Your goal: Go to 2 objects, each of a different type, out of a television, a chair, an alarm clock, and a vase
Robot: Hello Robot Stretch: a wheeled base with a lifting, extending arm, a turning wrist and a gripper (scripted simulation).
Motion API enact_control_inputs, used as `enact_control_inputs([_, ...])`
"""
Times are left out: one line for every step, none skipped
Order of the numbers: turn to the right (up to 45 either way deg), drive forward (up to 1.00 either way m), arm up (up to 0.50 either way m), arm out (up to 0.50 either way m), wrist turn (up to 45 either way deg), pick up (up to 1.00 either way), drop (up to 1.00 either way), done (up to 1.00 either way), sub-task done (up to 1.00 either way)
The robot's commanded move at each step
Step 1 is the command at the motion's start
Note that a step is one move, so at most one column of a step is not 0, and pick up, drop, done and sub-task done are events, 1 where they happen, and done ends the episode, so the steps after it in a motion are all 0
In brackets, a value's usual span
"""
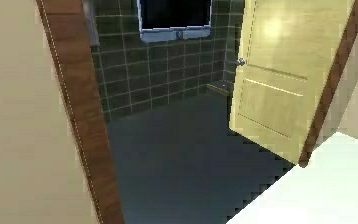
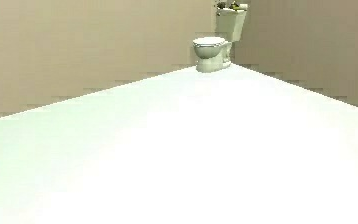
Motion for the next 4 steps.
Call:
enact_control_inputs([45.0,0.0,0.0,0.0,0.0,0.0,0.0,0.0,0.0])
enact_control_inputs([6.0,0.0,0.0,0.0,0.0,0.0,0.0,0.0,0.0])
enact_control_inputs([0.0,0.4,0.0,0.0,0.0,0.0,0.0,0.0,0.0])
enact_control_inputs([-45.0,0.0,0.0,0.0,0.0,0.0,0.0,0.0,0.0])
